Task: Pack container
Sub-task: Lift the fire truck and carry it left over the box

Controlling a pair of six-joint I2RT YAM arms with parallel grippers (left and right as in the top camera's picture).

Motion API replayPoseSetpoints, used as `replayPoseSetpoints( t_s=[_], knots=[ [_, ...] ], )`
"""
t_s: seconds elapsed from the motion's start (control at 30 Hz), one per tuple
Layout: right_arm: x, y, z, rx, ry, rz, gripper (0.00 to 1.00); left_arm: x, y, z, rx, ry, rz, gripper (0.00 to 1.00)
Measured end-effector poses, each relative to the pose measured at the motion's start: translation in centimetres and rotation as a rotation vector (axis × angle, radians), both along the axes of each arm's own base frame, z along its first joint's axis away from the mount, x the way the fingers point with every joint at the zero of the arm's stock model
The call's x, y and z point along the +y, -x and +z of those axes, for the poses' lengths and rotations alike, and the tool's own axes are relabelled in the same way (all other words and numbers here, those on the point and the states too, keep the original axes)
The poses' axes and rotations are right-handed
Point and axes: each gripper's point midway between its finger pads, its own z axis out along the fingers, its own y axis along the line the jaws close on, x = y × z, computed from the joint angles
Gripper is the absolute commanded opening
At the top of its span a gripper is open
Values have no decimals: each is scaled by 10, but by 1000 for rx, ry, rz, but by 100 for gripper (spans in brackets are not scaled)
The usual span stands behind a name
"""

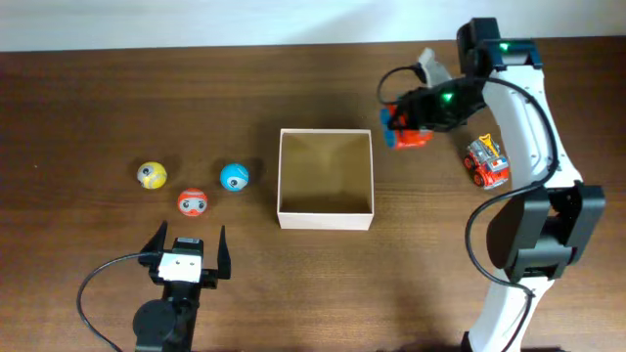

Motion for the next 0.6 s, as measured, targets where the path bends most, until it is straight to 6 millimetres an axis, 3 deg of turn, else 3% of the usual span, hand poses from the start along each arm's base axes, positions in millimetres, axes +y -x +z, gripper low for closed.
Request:
replayPoseSetpoints(
  t_s=[0.17, 0.33, 0.53, 0.6],
  knots=[
    [51, 11, 21, -34, -167, 132, 62, 0, 0, 0, 0, 0, 0, 99],
    [98, 18, 27, -92, -204, 241, 60, 0, 0, 0, 0, 0, 0, 99],
    [143, 25, 10, -109, -43, 251, 60, 0, 0, 0, 0, 0, 0, 99],
    [149, 27, 5, -108, 10, 239, 59, 0, 0, 0, 0, 0, 0, 99]
  ],
)
